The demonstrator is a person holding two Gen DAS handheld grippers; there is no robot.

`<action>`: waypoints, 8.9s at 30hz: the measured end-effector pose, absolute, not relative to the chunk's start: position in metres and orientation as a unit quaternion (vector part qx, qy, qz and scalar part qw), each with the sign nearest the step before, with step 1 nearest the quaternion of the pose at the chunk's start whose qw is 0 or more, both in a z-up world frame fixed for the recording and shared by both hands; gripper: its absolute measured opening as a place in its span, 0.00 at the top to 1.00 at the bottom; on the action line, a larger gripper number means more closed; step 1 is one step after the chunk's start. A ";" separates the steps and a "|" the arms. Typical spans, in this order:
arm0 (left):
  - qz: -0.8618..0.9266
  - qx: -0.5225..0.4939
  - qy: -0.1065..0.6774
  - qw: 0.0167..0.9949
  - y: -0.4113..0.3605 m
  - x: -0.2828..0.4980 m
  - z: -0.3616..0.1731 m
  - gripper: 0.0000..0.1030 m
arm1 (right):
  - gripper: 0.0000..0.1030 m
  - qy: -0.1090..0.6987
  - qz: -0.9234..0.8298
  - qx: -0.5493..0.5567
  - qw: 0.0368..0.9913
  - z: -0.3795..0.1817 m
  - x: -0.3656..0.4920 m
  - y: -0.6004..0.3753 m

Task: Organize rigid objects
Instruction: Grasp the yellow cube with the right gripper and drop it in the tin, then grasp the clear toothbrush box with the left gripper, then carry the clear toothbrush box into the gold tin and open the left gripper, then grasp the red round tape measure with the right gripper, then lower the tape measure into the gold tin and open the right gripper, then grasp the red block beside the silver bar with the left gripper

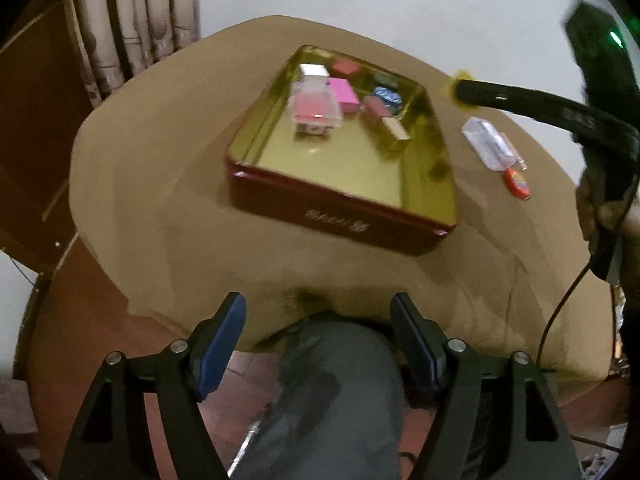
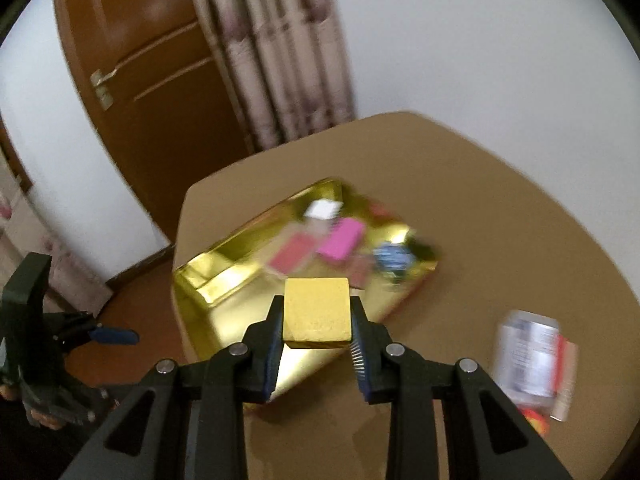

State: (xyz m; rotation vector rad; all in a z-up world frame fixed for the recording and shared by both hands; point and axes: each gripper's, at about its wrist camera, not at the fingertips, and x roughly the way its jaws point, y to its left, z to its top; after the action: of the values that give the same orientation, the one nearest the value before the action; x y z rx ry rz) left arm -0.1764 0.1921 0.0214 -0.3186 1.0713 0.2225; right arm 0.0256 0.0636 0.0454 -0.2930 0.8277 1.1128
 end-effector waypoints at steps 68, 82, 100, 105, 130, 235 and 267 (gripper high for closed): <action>-0.037 -0.126 0.608 0.783 0.003 0.149 0.016 0.22 | 0.48 0.367 0.138 0.074 0.917 -0.053 0.013 -0.297; 0.010 -0.095 0.641 0.761 0.011 0.182 -0.024 0.21 | 0.47 0.370 0.144 0.116 0.910 -0.048 0.007 -0.312; 0.005 -0.023 0.639 0.769 0.016 0.207 -0.025 0.43 | 0.47 0.390 0.140 0.113 0.903 -0.054 0.012 -0.308; 0.000 -0.018 0.622 0.783 0.006 0.181 -0.002 0.43 | 0.47 0.394 0.137 0.113 0.902 -0.055 0.016 -0.308; 0.105 -0.002 0.683 0.723 0.184 0.036 0.017 0.43 | 0.41 0.411 0.126 0.077 0.900 -0.063 0.031 -0.276; 0.105 -0.126 0.490 0.856 0.145 -0.152 0.006 0.24 | 0.52 0.484 0.403 -0.135 0.765 -0.018 0.045 0.139; -0.012 -0.060 0.490 0.870 0.019 -0.005 0.074 0.24 | 0.45 0.415 0.074 0.041 0.906 -0.067 0.048 -0.282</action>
State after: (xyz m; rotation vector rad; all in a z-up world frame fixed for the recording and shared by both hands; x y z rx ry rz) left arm -0.0047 0.0193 0.0745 -0.1254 1.0253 -0.0250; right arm 0.0481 -0.2817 -0.0671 0.0852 0.8570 0.1525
